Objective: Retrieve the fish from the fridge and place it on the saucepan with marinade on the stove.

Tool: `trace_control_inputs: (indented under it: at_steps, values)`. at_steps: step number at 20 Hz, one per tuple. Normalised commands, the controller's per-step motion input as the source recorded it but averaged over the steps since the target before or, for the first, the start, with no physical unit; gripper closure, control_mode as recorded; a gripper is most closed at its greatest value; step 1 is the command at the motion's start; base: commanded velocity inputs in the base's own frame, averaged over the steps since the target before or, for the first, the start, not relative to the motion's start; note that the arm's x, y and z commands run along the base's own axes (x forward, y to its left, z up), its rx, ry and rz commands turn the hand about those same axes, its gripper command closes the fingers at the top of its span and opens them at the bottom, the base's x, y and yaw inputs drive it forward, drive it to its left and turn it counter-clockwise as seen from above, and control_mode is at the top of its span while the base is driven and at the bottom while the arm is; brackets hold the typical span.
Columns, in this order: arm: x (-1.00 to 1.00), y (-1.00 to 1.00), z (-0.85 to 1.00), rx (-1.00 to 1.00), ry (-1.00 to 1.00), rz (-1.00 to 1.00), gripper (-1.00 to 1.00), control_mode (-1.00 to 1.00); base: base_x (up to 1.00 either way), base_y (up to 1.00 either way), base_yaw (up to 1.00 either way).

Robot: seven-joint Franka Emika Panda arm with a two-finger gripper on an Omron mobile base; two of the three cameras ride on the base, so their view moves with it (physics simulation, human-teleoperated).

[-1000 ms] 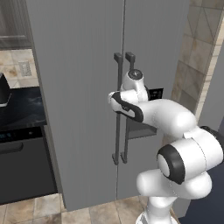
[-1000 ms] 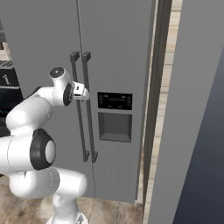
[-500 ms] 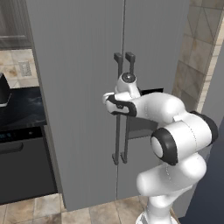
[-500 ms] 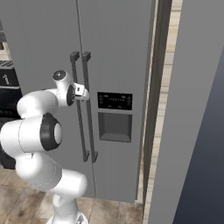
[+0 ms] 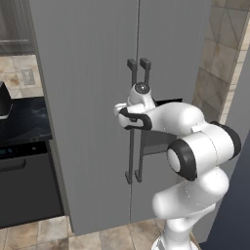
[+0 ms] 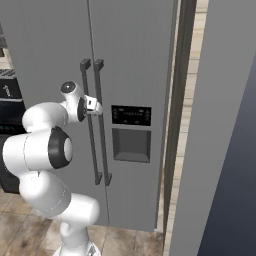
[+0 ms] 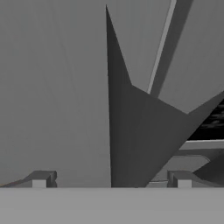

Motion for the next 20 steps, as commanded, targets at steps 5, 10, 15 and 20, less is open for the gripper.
trace_control_inputs:
  at_steps: [5, 10, 15, 20]
  values:
    - [0.00, -0.04, 0.00, 0.00, 0.00, 0.00, -1.00, -1.00, 0.00, 0.00, 0.00]
    - [-0.12, -0.14, 0.00, 0.00, -0.02, 0.00, -1.00, -1.00, 0.00, 0.00, 0.00]
    - [0.00, -0.04, 0.00, 0.00, 0.00, 0.00, -1.00, -1.00, 0.00, 0.00, 0.00]
    - [0.17, 0.00, -0.05, 0.00, 0.00, 0.00, -1.00, -1.00, 0.00, 0.00, 0.00]
